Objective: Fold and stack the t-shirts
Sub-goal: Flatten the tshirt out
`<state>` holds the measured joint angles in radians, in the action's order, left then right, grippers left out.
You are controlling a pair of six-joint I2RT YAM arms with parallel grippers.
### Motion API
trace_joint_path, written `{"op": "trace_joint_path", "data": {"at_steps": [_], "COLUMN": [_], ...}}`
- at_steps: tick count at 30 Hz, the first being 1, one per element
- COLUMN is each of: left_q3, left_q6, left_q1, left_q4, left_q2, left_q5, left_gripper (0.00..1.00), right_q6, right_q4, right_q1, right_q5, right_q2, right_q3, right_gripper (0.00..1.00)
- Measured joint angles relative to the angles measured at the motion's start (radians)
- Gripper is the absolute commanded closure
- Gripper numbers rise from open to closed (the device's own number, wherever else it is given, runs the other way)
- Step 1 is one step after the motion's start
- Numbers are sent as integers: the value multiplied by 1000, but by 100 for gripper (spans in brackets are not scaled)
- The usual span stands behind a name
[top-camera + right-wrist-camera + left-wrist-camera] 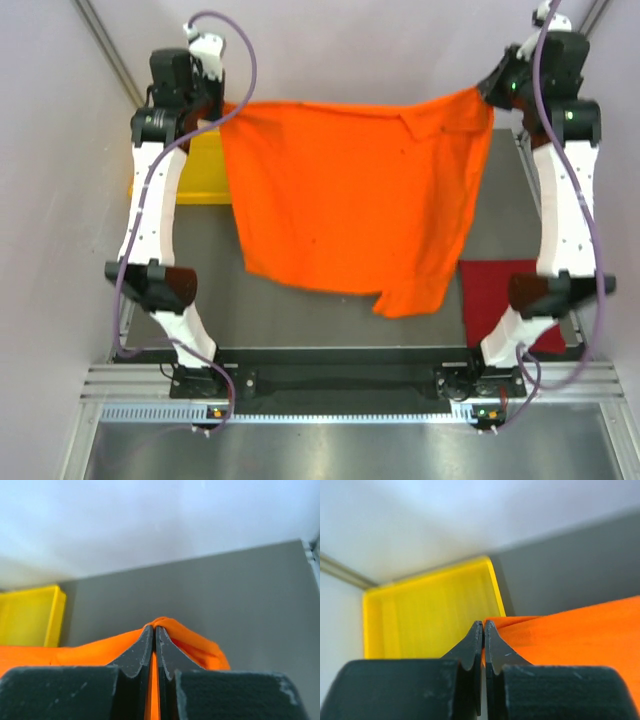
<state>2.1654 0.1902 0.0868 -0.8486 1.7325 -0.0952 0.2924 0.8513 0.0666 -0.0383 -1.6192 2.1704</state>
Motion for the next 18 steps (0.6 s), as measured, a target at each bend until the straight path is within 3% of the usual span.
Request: {"op": "trace_joint_path", "data": {"at_steps": [4, 10, 14, 18], "left_q3": [208, 256, 75, -262], "left_q6": [-44, -60, -49, -26], "left_q1": [1, 8, 13, 12], "left_q4": [129, 277, 381, 438], "left_q2": [160, 177, 78, -86], "left_q5": [78, 107, 64, 10], "left_gripper": [100, 100, 100, 100], "right_q6": [77, 202, 213, 187], "right_q4": [-78, -227, -294, -377], "right_q1": [-105, -223, -267, -272], "right_q5": [-143, -291, -342, -369], "right_q2": [-206, -192, -77, 166], "right_q3": [195, 208, 109, -273], "right_gripper": [100, 100, 100, 100]}}
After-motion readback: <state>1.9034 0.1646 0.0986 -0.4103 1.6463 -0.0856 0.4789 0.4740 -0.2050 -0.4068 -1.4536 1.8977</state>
